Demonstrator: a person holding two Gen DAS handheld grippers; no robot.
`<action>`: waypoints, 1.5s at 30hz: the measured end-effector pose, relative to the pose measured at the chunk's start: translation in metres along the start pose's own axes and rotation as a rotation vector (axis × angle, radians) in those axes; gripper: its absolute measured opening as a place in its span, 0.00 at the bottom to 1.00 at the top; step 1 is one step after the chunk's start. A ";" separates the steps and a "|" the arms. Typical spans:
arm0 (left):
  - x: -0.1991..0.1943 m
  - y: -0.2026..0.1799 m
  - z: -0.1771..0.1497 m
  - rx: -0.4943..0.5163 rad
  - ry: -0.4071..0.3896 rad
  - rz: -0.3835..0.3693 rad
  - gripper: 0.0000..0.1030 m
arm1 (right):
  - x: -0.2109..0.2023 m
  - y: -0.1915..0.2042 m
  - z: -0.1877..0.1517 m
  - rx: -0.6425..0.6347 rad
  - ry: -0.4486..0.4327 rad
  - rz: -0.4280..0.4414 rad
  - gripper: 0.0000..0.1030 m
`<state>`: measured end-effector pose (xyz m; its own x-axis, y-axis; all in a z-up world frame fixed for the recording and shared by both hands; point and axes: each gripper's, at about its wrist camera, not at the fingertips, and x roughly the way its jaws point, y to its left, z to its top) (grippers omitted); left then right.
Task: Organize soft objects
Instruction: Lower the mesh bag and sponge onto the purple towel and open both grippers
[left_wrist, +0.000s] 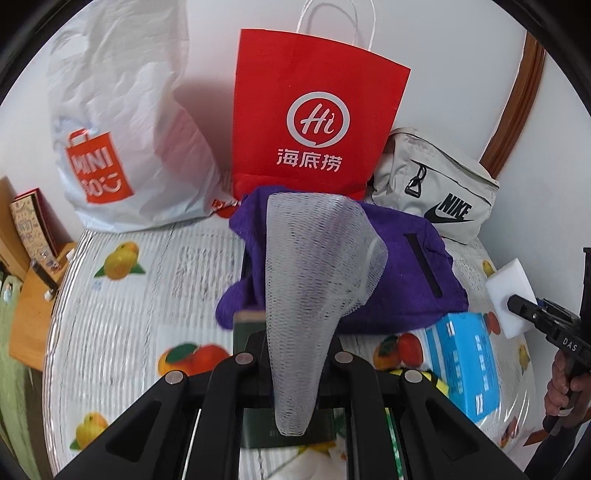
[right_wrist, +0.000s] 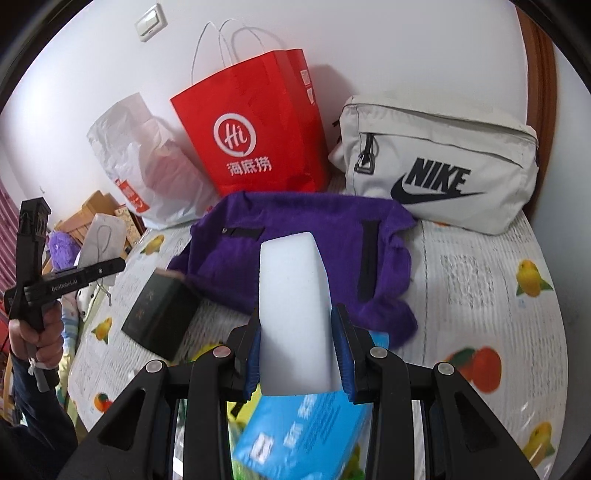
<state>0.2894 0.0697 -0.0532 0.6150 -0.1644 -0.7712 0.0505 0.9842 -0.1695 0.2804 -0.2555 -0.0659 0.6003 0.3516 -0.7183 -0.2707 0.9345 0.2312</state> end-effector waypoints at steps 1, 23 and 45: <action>0.005 0.000 0.005 0.001 0.004 0.002 0.11 | 0.004 -0.001 0.005 -0.001 0.001 -0.006 0.34; 0.125 0.005 0.061 -0.005 0.157 -0.035 0.11 | 0.122 -0.033 0.073 0.048 0.099 -0.092 0.34; 0.187 -0.014 0.075 0.039 0.270 -0.053 0.23 | 0.191 -0.042 0.080 0.049 0.241 -0.105 0.34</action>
<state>0.4628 0.0297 -0.1489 0.3786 -0.2219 -0.8986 0.1107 0.9747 -0.1941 0.4663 -0.2231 -0.1602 0.4253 0.2349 -0.8740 -0.1763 0.9687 0.1745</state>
